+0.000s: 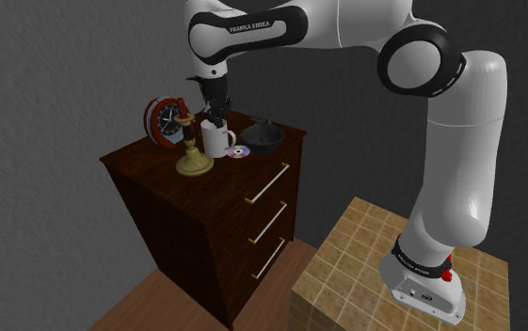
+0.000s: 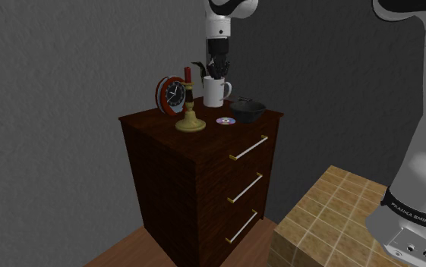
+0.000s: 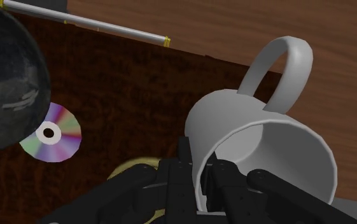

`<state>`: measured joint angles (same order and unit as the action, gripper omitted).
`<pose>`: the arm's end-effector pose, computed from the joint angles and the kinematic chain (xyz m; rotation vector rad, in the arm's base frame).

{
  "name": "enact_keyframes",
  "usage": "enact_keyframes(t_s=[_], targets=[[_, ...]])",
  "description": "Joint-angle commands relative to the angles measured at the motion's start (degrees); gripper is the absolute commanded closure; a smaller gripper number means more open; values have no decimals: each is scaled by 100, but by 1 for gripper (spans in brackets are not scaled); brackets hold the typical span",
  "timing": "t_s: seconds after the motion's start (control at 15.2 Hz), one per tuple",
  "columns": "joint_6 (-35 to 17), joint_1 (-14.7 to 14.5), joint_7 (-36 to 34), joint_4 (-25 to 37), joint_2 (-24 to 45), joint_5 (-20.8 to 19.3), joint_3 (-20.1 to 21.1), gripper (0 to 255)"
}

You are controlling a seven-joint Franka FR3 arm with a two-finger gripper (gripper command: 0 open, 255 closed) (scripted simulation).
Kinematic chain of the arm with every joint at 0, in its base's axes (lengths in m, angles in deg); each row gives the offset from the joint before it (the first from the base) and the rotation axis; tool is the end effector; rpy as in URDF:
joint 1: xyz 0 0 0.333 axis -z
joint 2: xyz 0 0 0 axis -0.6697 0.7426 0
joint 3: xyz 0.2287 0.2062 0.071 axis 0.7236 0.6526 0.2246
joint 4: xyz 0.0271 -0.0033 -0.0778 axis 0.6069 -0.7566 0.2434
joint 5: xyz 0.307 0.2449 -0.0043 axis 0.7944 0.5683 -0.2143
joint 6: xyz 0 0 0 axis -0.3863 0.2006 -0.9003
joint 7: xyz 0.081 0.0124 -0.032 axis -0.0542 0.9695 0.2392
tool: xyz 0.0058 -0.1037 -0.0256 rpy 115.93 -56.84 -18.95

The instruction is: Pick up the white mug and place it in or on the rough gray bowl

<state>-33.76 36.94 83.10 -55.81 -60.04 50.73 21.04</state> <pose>0.6356 0.1182 0.5234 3.1151 0.3618 -0.0610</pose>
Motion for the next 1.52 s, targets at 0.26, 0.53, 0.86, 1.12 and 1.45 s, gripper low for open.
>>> enact_keyframes(t_s=[0.26,0.53,0.86,1.12,1.45], targets=[[72,477,735,-1,-82,53,-253,255],[167,794,1224,194,12,79,-424,255],[349,1191,1826,643,271,116,-630,255],[566,1519,2293,1202,607,154,-774,255],[760,1840,2713,1823,1027,199,-887,255]])
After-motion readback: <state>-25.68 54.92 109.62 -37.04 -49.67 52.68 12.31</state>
